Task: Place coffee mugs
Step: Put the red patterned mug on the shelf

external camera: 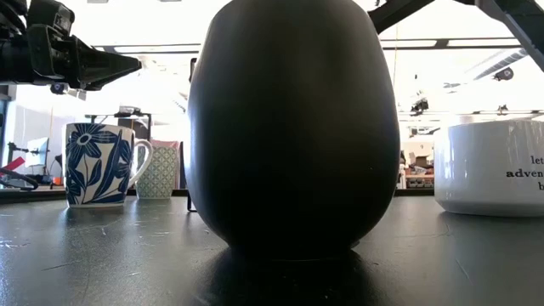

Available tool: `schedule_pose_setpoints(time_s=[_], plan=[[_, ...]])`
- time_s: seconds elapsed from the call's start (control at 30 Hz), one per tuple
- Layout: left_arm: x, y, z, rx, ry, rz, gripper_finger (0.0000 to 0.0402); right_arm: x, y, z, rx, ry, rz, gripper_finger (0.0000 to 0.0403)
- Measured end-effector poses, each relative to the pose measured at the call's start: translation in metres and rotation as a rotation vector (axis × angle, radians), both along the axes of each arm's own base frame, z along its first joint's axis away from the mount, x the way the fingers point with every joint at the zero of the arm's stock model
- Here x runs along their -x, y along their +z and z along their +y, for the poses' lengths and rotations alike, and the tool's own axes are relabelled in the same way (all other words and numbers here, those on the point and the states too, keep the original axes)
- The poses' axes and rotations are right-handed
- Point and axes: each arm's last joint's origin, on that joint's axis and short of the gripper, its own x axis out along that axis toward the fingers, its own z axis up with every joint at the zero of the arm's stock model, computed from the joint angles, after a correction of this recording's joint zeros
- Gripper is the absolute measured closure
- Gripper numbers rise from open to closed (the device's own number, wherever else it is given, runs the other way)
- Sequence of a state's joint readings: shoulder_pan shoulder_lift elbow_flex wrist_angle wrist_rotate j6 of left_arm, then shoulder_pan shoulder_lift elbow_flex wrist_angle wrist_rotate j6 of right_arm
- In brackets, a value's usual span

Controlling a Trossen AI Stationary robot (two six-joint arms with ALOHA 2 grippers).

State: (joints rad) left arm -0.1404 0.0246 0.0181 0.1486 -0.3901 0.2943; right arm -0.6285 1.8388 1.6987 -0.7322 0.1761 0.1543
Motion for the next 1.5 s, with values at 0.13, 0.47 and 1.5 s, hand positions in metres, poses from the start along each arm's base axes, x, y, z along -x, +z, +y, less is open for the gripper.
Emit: schedule_pose_setpoints(time_s=[0.13,0.47,1.5], plan=[[0.000,0.000,0.000,0.000,0.000,0.000,0.0301,0.007,0.020,0.006,0.013,0.000,-0.021,0.0317],[0.000,0.000,0.000,0.000,0.000,0.000,0.0301,0.019,0.032,0.060,-0.267,0.110,0.055,0.0332],[0.000,0.000,0.000,0.000,0.000,0.000,0.0301,0.101,-0.001,0.230,-0.449,-0.064,0.290,0.0321]])
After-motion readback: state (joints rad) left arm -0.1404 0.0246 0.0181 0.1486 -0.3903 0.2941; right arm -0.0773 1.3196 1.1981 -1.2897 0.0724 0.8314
